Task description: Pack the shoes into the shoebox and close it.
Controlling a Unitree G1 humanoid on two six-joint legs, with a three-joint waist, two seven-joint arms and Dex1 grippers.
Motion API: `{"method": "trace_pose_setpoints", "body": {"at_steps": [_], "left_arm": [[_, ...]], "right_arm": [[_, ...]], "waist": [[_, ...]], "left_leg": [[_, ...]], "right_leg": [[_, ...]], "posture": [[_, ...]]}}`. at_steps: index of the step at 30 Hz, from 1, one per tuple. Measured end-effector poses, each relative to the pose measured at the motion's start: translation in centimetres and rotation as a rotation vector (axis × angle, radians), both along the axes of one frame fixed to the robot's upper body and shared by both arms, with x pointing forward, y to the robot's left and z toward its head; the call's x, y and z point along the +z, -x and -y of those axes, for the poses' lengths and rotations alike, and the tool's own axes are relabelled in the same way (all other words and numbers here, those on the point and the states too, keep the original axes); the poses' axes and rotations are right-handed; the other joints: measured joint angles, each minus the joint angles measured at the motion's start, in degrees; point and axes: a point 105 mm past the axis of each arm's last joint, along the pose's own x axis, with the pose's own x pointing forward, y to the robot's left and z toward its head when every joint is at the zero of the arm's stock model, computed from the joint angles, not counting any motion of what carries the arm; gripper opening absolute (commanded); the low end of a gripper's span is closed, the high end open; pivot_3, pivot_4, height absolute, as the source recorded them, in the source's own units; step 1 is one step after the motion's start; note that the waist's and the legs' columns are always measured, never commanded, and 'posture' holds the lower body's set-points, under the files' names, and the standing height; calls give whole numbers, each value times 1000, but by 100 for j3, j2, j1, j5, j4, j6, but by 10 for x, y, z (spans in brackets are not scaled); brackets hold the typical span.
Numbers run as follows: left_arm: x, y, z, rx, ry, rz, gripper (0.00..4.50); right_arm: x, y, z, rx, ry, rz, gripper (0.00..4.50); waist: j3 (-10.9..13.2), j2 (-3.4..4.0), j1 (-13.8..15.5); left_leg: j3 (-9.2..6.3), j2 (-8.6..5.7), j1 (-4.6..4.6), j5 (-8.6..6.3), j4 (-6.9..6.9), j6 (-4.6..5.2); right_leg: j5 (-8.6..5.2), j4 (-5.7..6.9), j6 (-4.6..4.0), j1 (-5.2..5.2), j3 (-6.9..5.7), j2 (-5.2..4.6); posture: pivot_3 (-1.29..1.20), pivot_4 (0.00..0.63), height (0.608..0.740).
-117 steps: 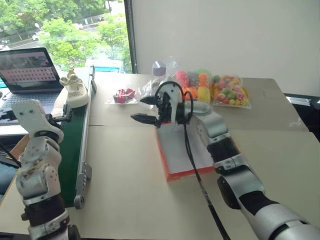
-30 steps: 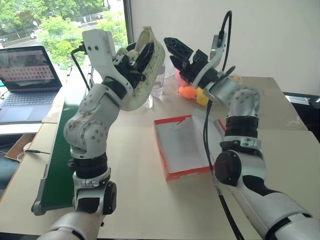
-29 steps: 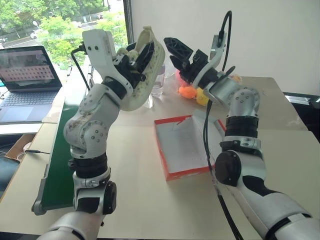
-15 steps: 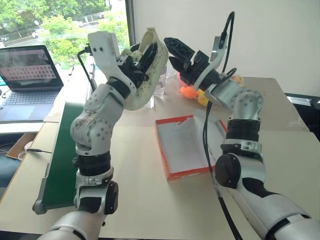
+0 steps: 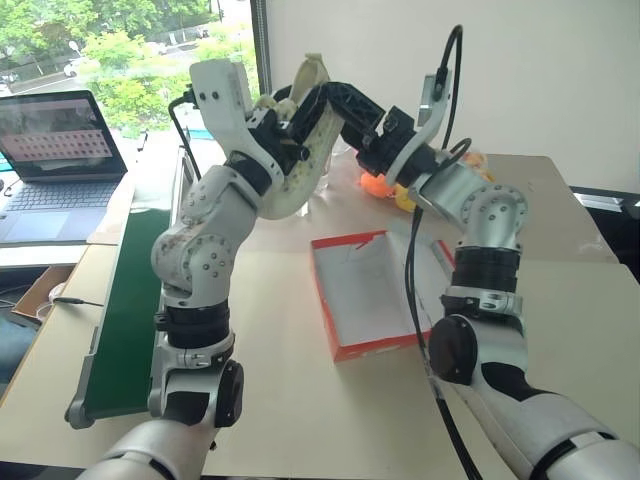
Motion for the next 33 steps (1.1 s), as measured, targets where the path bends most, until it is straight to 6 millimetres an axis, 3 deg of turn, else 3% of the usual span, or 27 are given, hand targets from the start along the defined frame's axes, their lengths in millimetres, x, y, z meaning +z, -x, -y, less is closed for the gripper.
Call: {"method": "trace_pose_setpoints", "body": {"at_steps": [5,8,18,19,20,21,22,25,33], "left_arm": [[0,0,0,-2,2,-2,2173],[-1,0,2,-5,6,-4,2173],[-2,-1,2,-3,7,-14,2173],[-3,-1,1,-2,5,-17,2673],[-4,-1,1,-1,2,-23,2673],[-6,-1,0,-2,-3,-31,3196],[-7,-1,-1,-6,-3,-35,3348],[-7,3,-6,-9,-13,-30,4477],[-7,12,-19,4,-56,-18,4477]], "right_arm": [[-3,0,-1,-2,4,-8,1410],[-3,0,-1,-4,4,-10,959],[-5,-2,0,-15,6,-19,879],[-5,-3,0,-17,6,-23,879],[-6,-4,0,-17,8,-25,879],[-7,-5,-1,-18,13,-29,879],[-9,-6,0,-23,17,-36,879],[-12,-11,8,-56,25,-49,879],[-9,-20,24,-116,30,-45,879]], "waist": [[0,0,1],[0,0,0],[0,0,0],[0,0,0],[0,0,-3],[0,0,-6],[0,0,-8],[0,0,-2],[0,0,-4]], "left_leg": [[0,0,0,0,0,0],[0,0,0,0,0,0],[0,0,0,0,0,0],[0,0,0,0,0,0],[0,0,0,0,0,0],[0,1,0,0,0,0],[0,1,0,0,0,0],[-1,0,0,0,0,0],[-1,1,0,0,0,0]], "right_leg": [[0,0,0,0,0,0],[0,0,0,0,0,0],[0,1,0,0,0,1],[0,1,0,0,0,1],[0,1,-1,0,0,1],[0,1,0,0,0,2],[0,1,0,0,0,2],[1,1,-1,0,0,0],[1,1,-1,0,0,2]], "posture": [[0,150,740],[0,150,740],[0,150,740],[0,150,740],[0,150,740],[0,150,740],[0,150,740],[0,150,740],[0,150,740]]}}
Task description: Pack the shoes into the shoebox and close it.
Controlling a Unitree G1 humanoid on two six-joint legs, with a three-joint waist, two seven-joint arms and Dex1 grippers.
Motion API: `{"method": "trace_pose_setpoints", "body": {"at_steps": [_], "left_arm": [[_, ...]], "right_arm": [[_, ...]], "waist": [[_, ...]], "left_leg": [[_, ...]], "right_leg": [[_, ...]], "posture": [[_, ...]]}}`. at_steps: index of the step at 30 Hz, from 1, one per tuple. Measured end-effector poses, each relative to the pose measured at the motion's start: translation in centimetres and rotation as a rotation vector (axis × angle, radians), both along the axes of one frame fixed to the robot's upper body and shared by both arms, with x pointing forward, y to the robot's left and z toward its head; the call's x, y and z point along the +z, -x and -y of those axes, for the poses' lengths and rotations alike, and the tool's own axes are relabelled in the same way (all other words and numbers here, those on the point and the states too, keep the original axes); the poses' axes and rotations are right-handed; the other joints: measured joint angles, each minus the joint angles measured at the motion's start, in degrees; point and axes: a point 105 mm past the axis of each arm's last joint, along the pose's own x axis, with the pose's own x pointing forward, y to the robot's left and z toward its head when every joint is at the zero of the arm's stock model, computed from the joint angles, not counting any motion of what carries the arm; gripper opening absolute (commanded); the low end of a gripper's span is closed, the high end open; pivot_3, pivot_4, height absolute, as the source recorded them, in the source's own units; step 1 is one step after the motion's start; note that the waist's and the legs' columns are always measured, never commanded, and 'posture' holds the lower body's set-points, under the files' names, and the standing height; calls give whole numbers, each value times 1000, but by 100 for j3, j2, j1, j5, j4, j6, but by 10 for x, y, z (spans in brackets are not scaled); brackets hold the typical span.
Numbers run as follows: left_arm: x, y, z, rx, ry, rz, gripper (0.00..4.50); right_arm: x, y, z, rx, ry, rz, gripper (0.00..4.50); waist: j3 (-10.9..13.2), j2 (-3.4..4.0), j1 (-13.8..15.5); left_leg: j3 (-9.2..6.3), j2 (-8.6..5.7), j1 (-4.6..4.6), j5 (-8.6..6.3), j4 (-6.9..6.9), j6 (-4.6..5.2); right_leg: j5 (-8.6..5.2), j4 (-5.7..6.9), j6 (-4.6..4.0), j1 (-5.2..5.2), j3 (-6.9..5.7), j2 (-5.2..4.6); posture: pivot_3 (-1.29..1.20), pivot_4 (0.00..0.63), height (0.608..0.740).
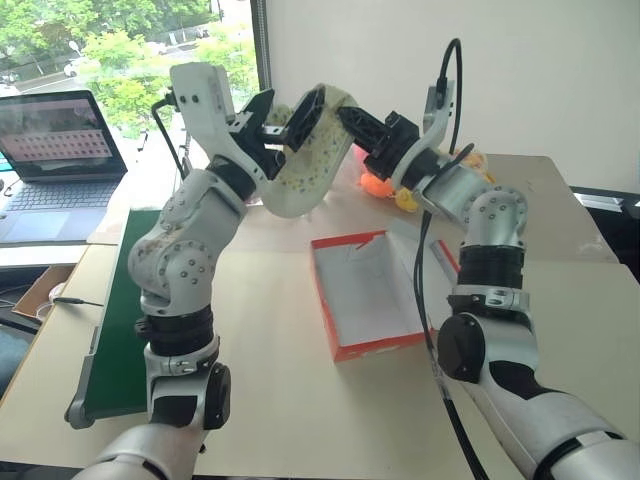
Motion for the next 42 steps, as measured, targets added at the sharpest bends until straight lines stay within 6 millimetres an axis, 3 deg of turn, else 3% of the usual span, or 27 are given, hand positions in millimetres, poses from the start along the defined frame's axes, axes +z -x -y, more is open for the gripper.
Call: {"method": "trace_pose_setpoints", "body": {"at_steps": [6,8,10,13,17,22,25,30,36,42], "left_arm": [[-11,15,-24,24,-163,-27,4477],[-17,22,-41,37,-232,-51,4477],[-23,27,-46,24,-285,-76,4477],[-39,40,-45,-34,-375,-113,4477],[-70,52,-43,-101,-460,-210,4477],[-80,58,-29,-163,-500,-217,4477],[-83,59,-27,-171,-494,-226,4477],[-90,62,-23,-169,-475,-240,4477],[-96,65,-22,-137,-445,-251,4477],[-96,68,-20,-101,-427,-244,4477]], "right_arm": [[0,-5,31,-101,193,49,879],[-2,-1,46,-87,256,32,879],[-4,9,46,-30,314,17,879],[-16,25,38,75,406,-3,879],[-53,36,44,126,528,-104,879],[-81,46,47,149,735,-126,879],[-106,45,61,125,907,-160,879],[-131,37,74,133,1039,-192,879],[-141,23,85,119,1186,-175,879],[-152,12,73,147,1296,-122,879]], "waist": [[2,2,-4],[2,2,-2],[2,2,-7],[2,3,-18],[3,1,26],[3,1,42],[4,0,40],[5,-2,14],[5,-3,25],[5,-4,27]], "left_leg": [[1,-1,0,0,-1,0],[0,0,0,-1,-3,-1],[0,1,1,-1,-4,0],[1,3,6,-1,-5,-1],[2,-1,5,0,0,-3],[5,-7,4,0,3,-7],[6,-7,4,1,2,-4],[8,-5,5,4,1,1],[9,-7,9,4,6,0],[9,-7,12,4,6,0]], "right_leg": [[-3,-2,3,-1,1,-2],[-4,-4,4,-2,0,-1],[-5,-4,3,-2,1,-1],[-6,-3,4,-2,4,-1],[-8,-2,4,-2,4,-5],[-25,-6,-23,0,11,-9],[-25,-12,-23,0,13,-8],[-22,-8,-19,-2,19,-2],[-23,-7,-21,1,21,-5],[-18,-4,-13,4,22,-4]], "posture": [[0,150,740],[0,150,740],[0,150,740],[0,150,740],[0,150,740],[0,150,740],[0,150,740],[0,150,740],[0,150,740],[0,150,740]]}}
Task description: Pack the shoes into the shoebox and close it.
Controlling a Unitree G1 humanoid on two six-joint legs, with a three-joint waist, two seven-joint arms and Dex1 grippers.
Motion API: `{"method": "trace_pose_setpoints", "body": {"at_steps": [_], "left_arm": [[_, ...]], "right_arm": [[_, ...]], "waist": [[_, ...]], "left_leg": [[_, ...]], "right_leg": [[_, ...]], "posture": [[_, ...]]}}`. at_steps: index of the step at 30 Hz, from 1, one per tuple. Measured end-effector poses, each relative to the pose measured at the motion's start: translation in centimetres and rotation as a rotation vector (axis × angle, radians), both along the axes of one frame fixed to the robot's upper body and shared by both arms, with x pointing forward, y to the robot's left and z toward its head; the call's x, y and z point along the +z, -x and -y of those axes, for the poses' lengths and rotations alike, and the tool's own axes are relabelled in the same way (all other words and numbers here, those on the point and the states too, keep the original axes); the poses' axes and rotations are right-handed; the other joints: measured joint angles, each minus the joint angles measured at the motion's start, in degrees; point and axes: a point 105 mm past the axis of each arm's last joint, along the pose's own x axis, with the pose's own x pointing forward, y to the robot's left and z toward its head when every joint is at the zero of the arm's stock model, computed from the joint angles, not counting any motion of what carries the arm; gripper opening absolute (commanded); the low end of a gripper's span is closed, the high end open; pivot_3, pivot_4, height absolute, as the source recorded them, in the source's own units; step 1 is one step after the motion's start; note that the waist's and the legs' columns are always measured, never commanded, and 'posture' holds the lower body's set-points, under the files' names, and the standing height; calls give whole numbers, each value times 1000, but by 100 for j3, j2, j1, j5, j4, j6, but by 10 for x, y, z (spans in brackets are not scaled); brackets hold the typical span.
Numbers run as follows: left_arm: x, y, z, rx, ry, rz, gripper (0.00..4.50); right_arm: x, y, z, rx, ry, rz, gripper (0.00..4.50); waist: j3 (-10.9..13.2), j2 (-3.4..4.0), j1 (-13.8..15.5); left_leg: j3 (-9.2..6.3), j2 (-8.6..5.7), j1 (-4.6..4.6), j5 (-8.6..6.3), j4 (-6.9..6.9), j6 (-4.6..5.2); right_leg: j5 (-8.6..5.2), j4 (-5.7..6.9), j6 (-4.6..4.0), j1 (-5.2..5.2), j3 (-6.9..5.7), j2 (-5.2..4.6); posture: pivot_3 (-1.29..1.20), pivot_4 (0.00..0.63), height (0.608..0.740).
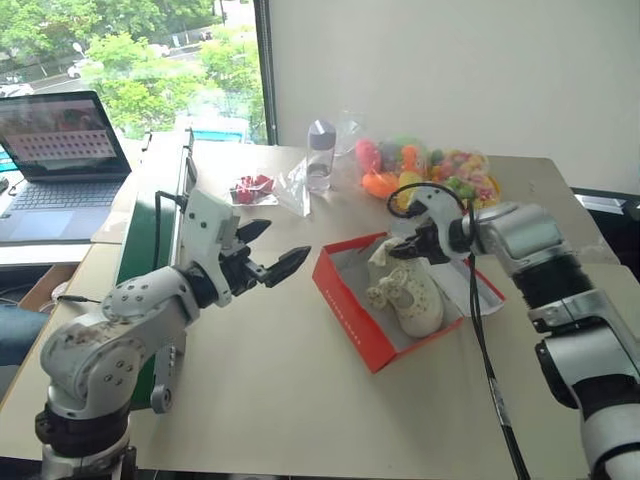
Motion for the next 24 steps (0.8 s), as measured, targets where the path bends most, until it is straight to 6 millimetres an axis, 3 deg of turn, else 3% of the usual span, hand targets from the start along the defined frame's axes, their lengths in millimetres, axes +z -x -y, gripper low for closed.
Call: {"method": "trace_pose_setpoints", "body": {"at_steps": [5,7,12,15,20,24], "left_arm": [[1,1,0,17,3,7,4477],[1,2,1,17,1,11,4500],[1,2,0,23,-9,15,4500],[1,2,-1,23,-12,15,4500],[1,2,-3,27,-31,15,4500],[3,0,-13,70,-50,21,4500]], "right_arm": [[-9,-1,-25,74,28,13,879],[-11,0,-33,91,37,17,1831],[-19,1,-46,119,61,24,3475],[-13,2,-50,138,76,58,4424],[7,5,-49,145,87,117,4424],[41,17,-41,148,3,123,4424]], "waist": [[0,0,-2],[0,0,-2],[0,0,-1],[0,0,2],[0,1,2],[1,1,6]], "left_leg": [[0,1,3,0,0,-1],[0,1,3,-1,0,-2],[0,1,2,-3,0,-6],[1,0,1,-3,0,-6],[1,1,1,-9,-1,-18],[0,1,0,-21,-2,-38]], "right_leg": [[12,2,20,1,-1,0],[12,3,20,1,-1,0],[13,5,18,-1,-2,-1],[13,4,18,-1,-3,-2],[11,6,14,-4,-4,-2],[11,5,15,-6,-4,-2]], "posture": [[0,150,740],[0,150,740],[0,150,740],[0,150,740],[0,150,740],[0,150,740]]}}
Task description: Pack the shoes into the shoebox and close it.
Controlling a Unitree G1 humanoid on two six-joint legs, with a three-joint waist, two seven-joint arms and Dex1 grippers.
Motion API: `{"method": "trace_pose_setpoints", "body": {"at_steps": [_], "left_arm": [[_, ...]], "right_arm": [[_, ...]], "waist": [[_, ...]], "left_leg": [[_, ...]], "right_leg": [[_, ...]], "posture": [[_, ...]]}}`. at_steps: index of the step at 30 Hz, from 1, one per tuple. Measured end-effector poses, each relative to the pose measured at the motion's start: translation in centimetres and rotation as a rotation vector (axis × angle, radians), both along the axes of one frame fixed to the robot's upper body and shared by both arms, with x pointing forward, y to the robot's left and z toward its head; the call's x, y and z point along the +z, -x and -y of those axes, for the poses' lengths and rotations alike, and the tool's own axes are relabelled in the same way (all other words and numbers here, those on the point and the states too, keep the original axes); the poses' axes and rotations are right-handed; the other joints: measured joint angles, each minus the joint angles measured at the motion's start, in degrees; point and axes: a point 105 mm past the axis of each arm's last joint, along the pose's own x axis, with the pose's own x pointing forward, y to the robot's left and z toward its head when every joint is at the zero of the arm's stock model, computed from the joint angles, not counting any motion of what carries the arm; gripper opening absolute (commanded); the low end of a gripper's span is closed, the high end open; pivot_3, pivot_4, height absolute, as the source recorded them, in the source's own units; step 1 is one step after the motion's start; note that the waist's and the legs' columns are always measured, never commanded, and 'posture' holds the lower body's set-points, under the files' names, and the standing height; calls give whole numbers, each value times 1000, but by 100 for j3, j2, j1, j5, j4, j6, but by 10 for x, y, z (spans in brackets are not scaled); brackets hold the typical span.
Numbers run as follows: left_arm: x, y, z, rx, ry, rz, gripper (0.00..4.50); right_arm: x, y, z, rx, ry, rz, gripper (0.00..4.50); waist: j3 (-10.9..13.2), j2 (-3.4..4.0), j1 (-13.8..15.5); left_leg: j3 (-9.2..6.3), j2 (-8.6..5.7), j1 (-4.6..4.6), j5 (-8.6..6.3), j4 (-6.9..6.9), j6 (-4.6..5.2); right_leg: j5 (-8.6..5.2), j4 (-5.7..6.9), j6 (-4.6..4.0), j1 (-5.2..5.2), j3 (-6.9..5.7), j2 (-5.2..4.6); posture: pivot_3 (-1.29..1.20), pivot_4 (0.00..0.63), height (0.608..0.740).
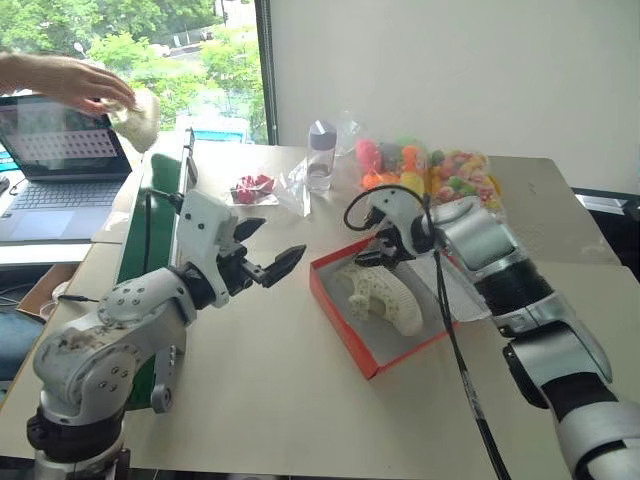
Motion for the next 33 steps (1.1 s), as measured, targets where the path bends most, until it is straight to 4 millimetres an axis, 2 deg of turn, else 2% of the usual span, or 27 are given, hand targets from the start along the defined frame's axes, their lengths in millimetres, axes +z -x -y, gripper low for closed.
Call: {"method": "trace_pose_setpoints", "body": {"at_steps": [3,5,6,7,9,13,17,19,24,28,33], "left_arm": [[-5,-10,-22,122,-15,-20,4500],[-16,-17,-46,246,-53,-56,4500],[-19,-19,-55,288,-59,-67,4500],[-22,-21,-71,369,-53,-82,4500],[-22,-21,-93,474,-31,-84,4500],[-31,-10,-146,745,-8,-99,4500],[-47,5,-176,931,-19,-131,4500],[-53,8,-177,971,-1,-138,4500],[-66,9,-166,1002,53,-141,4500],[-79,4,-154,1005,64,-155,4500],[-79,-4,-152,1013,45,-132,4500]], "right_arm": [[52,19,-18,132,-205,43,4424],[89,33,-35,247,-356,125,4424],[97,36,-39,277,-395,149,4424],[105,39,-44,307,-445,175,4424],[104,37,-49,320,-474,176,4424],[92,31,-62,356,-575,147,4424],[77,30,-75,392,-601,145,4424],[71,31,-82,412,-609,138,4424],[60,34,-91,442,-591,143,4424],[36,35,-88,422,-565,91,4424],[40,40,-88,439,-548,120,4424]], "waist": [[0,0,-37],[0,0,-57],[0,0,-52],[0,0,-38],[0,0,-22],[0,-1,-20],[0,-1,-6],[0,-1,4],[-3,-3,9],[-3,-6,-1],[-3,-6,-11]], "left_leg": [[4,6,11,1,-5,1],[4,10,29,1,-12,-5],[1,12,33,2,-15,-10],[-1,14,33,4,-16,-18],[0,14,29,3,-17,-23],[4,7,19,1,-19,-22],[4,6,17,0,-21,-22],[2,6,17,1,-21,-25],[2,7,22,-1,-21,-31],[3,8,18,-1,-24,-31],[3,10,22,-1,-24,-31]], "right_leg": [[2,4,2,0,2,6],[1,11,1,6,3,14],[0,10,-1,9,1,17],[-3,11,-5,10,-5,16],[-20,9,-34,7,-6,9],[-15,3,-33,4,-4,0],[6,4,-52,1,-5,-3],[0,5,-60,1,-7,-4],[-4,4,-64,5,-6,-6],[7,3,-79,1,-6,-5],[-9,8,-54,1,-7,-2]], "posture": [[0,150,740],[0,150,740],[0,150,740],[0,150,740],[0,150,740],[0,150,740],[0,150,740],[0,150,740],[0,150,740],[0,150,740],[0,150,740]]}}
